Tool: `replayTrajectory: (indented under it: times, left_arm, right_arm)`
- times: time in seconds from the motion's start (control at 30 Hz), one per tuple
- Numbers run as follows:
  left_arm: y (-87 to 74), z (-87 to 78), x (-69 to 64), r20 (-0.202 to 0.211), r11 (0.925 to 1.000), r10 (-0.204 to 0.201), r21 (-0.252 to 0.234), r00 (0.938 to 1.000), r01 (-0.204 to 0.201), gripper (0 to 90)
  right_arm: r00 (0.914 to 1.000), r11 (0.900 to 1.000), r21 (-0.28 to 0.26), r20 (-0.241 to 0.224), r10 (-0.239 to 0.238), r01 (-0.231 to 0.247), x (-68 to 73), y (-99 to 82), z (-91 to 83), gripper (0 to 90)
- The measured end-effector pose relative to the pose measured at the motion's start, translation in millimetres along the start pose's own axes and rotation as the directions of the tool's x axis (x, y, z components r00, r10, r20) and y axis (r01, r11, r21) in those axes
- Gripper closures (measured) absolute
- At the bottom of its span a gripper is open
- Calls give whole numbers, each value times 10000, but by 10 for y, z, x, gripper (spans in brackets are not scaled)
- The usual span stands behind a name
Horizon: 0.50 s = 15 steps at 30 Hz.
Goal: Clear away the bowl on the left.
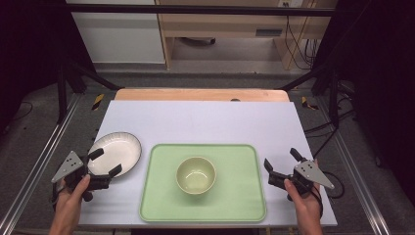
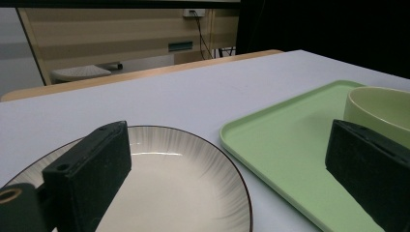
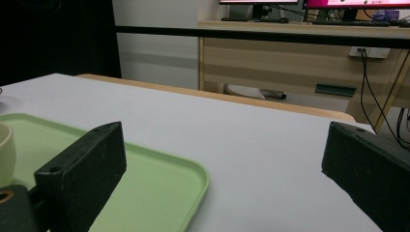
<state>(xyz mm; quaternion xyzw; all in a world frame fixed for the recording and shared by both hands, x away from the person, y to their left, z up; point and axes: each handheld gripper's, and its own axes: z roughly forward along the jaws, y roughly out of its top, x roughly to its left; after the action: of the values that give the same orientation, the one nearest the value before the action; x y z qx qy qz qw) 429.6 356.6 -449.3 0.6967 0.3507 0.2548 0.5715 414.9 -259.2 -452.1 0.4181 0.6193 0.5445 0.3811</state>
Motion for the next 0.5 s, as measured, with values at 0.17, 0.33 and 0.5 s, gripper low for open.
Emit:
replayTrajectory:
  times: [0.17, 0.33, 0.5]
  left_arm:
    - [-40, -25, 28, 49, 9994, -266, -235, 9996, 267, 25]
    - [-48, -59, 32, 51, 9984, -280, -495, 9996, 283, 25]
    - [-51, -61, 17, 181, 9980, -332, -532, 9993, 341, 23]
  right_arm:
    - [10000, 10000, -1, -29, 10, -10, 5, -5, 4, 23]
    - [10000, 10000, -13, -10, 58, -58, 1, -7, 0, 23]
    - [10000, 10000, -24, -21, 83, -83, -3, -9, -3, 23]
